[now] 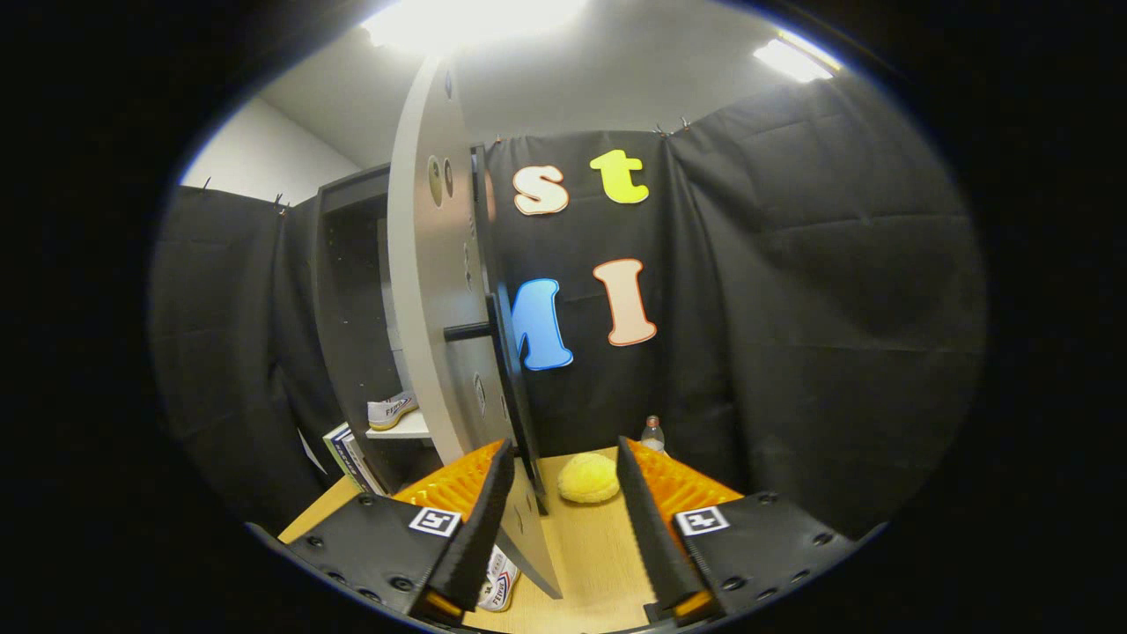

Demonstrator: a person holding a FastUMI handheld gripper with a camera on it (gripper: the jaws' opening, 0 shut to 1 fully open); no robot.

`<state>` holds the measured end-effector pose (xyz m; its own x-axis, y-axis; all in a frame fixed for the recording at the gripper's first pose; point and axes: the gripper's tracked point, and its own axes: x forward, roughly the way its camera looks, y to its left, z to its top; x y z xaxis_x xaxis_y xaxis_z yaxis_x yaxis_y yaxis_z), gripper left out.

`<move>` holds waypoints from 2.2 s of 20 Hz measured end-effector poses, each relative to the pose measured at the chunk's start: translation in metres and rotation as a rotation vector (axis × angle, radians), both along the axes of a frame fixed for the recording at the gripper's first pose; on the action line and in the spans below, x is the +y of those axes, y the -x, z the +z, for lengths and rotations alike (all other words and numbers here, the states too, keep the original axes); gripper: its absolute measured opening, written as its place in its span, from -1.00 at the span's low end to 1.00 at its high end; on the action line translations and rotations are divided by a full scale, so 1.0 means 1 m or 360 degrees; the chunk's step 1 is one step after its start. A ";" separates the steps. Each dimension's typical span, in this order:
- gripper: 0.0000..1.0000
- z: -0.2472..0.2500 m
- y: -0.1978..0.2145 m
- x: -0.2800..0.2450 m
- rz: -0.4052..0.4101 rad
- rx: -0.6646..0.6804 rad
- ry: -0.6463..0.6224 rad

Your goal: Open the shoe cabinet door, grab the shoes and put them into the shoe cabinet, then close the shoe cabinet door.

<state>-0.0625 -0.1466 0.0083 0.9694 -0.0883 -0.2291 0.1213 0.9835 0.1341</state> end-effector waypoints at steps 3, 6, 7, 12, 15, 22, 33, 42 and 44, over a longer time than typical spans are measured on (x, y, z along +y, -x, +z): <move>0.49 -0.003 0.027 -0.001 -0.0079 0.0013 -0.0038; 0.92 -0.020 0.050 0.020 -0.0100 0.0080 -0.0084; 0.93 -0.024 0.054 0.029 -0.0092 0.0095 -0.0060; 0.95 -0.064 0.062 0.092 0.0059 0.0242 0.0028; 0.96 -0.087 0.055 0.132 0.0185 0.0316 0.0033; 0.96 -0.164 0.041 0.203 0.0460 0.0576 0.0091; 0.97 -0.310 0.004 0.248 0.0730 0.0994 0.0203; 0.97 -0.413 -0.011 0.267 0.0852 0.1357 0.0154; 0.97 -0.428 -0.015 0.261 0.0821 0.1419 0.0203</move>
